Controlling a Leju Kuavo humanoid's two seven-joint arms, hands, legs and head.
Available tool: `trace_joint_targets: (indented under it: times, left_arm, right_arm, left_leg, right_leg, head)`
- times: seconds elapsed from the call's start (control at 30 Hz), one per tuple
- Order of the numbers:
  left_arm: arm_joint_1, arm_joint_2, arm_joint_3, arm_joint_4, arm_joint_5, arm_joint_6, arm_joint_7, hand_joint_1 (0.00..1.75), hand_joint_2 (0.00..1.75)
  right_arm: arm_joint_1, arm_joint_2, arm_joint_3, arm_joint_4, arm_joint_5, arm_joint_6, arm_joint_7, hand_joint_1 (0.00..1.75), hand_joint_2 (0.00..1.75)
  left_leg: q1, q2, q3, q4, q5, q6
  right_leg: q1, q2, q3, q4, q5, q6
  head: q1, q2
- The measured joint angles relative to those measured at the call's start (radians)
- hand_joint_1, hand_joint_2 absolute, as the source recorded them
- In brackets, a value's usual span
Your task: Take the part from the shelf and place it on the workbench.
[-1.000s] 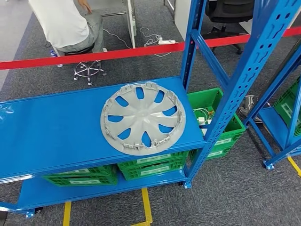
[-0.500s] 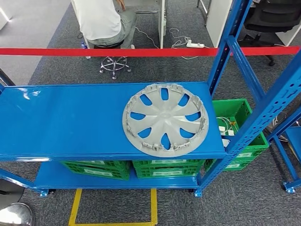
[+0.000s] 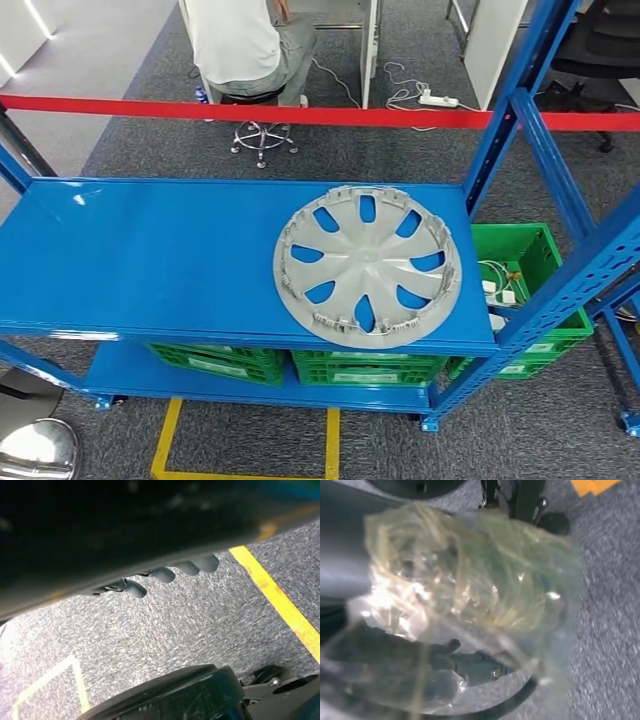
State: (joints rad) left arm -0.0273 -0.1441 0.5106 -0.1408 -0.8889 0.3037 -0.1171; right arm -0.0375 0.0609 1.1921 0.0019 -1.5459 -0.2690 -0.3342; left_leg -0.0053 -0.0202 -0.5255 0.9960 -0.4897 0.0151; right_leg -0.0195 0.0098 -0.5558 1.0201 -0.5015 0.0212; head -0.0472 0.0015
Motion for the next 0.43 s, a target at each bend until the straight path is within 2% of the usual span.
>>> trace_joint_targets:
  times: [0.03,0.07,0.17,0.27,0.4,0.43]
  left_arm:
    - [0.000,0.000,0.000,0.000,0.000,0.000,0.000,0.00,0.00]
    - [0.000,0.000,0.000,0.000,0.000,0.002,0.001,0.00,0.44]
    - [-0.001,0.000,0.001,0.000,0.000,0.006,0.003,0.00,1.75]
    - [-0.002,0.000,0.003,0.000,-0.001,0.008,0.004,0.00,1.75]
    - [-0.002,0.000,0.007,0.000,0.000,0.007,0.005,0.00,1.75]
    - [-0.002,0.000,0.007,0.000,0.000,0.006,0.005,0.00,1.75]
  right_arm:
    - [0.001,0.000,0.000,0.000,-0.001,0.000,0.001,0.00,0.00]
    - [0.002,0.000,0.000,0.000,-0.001,0.000,0.003,0.00,0.00]
    - [0.001,0.000,-0.002,0.000,-0.002,0.001,0.009,0.00,0.00]
    - [-0.001,0.000,-0.003,0.000,-0.003,0.001,0.011,0.00,0.00]
    - [-0.002,0.000,-0.004,0.000,-0.003,0.002,0.011,0.00,1.75]
    - [-0.002,0.000,-0.004,0.000,-0.003,0.002,0.011,0.00,1.75]
  left_leg:
    - [0.000,0.000,0.000,0.000,0.000,0.007]
    - [0.000,0.000,0.002,-0.002,0.001,0.011]
    - [0.000,0.000,0.005,-0.008,0.001,0.012]
    - [0.000,0.000,0.007,-0.012,0.001,0.009]
    - [0.005,0.000,0.007,-0.013,0.001,-0.019]
    - [0.005,0.000,0.007,-0.013,0.001,-0.022]
  right_leg:
    - [0.000,0.000,0.000,-0.001,0.000,0.000]
    - [0.001,0.000,0.000,-0.001,-0.001,-0.001]
    - [0.003,0.000,0.002,-0.001,-0.005,-0.008]
    - [0.005,-0.001,0.003,0.000,-0.008,-0.013]
    - [0.008,-0.001,0.004,0.001,-0.009,-0.015]
    - [0.008,-0.001,0.004,0.001,-0.009,-0.015]
  head:
    - [-0.001,0.000]
    - [-0.002,0.000]
    - [-0.002,0.000]
    - [-0.002,0.000]
    - [-0.001,0.000]
    - [-0.001,0.000]
